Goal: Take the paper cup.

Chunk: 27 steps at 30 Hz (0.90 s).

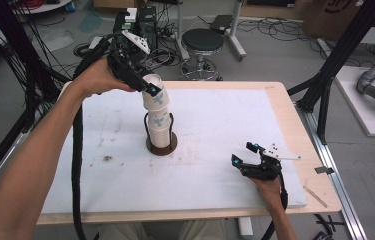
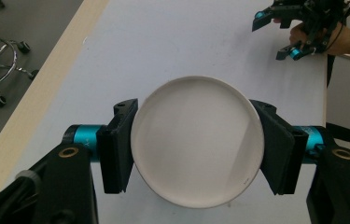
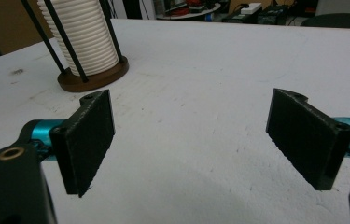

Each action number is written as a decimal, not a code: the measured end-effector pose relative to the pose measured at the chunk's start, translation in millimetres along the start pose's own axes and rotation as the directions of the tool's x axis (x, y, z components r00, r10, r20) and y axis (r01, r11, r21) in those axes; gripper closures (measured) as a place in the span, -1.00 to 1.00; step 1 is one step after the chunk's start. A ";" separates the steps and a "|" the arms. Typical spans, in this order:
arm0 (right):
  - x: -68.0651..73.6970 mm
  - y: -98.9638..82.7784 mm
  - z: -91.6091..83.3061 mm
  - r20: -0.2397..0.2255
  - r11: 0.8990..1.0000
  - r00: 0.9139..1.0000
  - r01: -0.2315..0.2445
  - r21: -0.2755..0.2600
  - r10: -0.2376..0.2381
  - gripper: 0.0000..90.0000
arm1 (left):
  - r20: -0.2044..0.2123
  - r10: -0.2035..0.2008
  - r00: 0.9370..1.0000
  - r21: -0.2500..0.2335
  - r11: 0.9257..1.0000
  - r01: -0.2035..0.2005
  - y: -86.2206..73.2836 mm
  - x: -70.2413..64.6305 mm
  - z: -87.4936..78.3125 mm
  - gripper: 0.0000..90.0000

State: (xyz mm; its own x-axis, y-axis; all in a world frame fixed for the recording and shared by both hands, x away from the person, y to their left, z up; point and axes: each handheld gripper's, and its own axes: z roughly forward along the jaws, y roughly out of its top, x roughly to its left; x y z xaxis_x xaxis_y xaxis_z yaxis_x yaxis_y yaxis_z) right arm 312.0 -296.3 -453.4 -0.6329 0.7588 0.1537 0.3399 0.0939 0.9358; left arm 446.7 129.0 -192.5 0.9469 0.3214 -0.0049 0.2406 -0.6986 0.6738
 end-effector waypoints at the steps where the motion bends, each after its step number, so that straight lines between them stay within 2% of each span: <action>1: -0.2 0.0 0.0 0.001 1.000 1.000 0.003 -0.002 -0.003 -0.65 | 0.001 -0.001 1.000 -0.007 1.000 0.001 0.6 -0.5 -1.4 -0.18; 13: -0.3 0.0 0.0 0.000 1.000 1.000 0.000 -0.001 0.000 -0.65 | -0.003 0.005 1.000 -0.029 1.000 -0.005 -1.6 -4.6 -11.1 -0.18; 18: -0.3 -0.1 0.0 0.001 1.000 1.000 0.002 -0.003 -0.002 -0.65 | 0.009 0.013 1.000 -0.091 0.996 -0.012 -1.3 -11.9 -22.0 -0.18; 21: -0.2 -0.1 -0.1 0.002 1.000 1.000 0.003 -0.003 -0.003 -0.65 | 0.016 0.018 1.000 -0.105 0.994 -0.016 -1.9 -15.3 -25.4 -0.18; 23: 0.1 -0.1 0.0 0.003 1.000 1.000 0.003 -0.004 -0.003 -0.65 | 0.029 0.018 0.999 -0.135 0.991 -0.013 -8.3 -19.5 -27.8 -0.18; 27: -0.1 -0.2 0.0 0.004 1.000 1.000 0.000 -0.005 0.000 -0.65 | 0.034 0.006 0.999 -0.160 0.987 -0.001 -18.6 -22.9 -27.8 -0.18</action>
State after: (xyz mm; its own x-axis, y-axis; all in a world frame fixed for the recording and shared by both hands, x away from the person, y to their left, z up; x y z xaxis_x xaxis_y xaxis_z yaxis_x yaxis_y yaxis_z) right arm 312.0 -296.4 -453.6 -0.6298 0.7616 0.1528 0.3365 0.0903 0.9373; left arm 414.6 152.5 -184.4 0.9551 0.2950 -0.0260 0.2027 -0.5872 0.7837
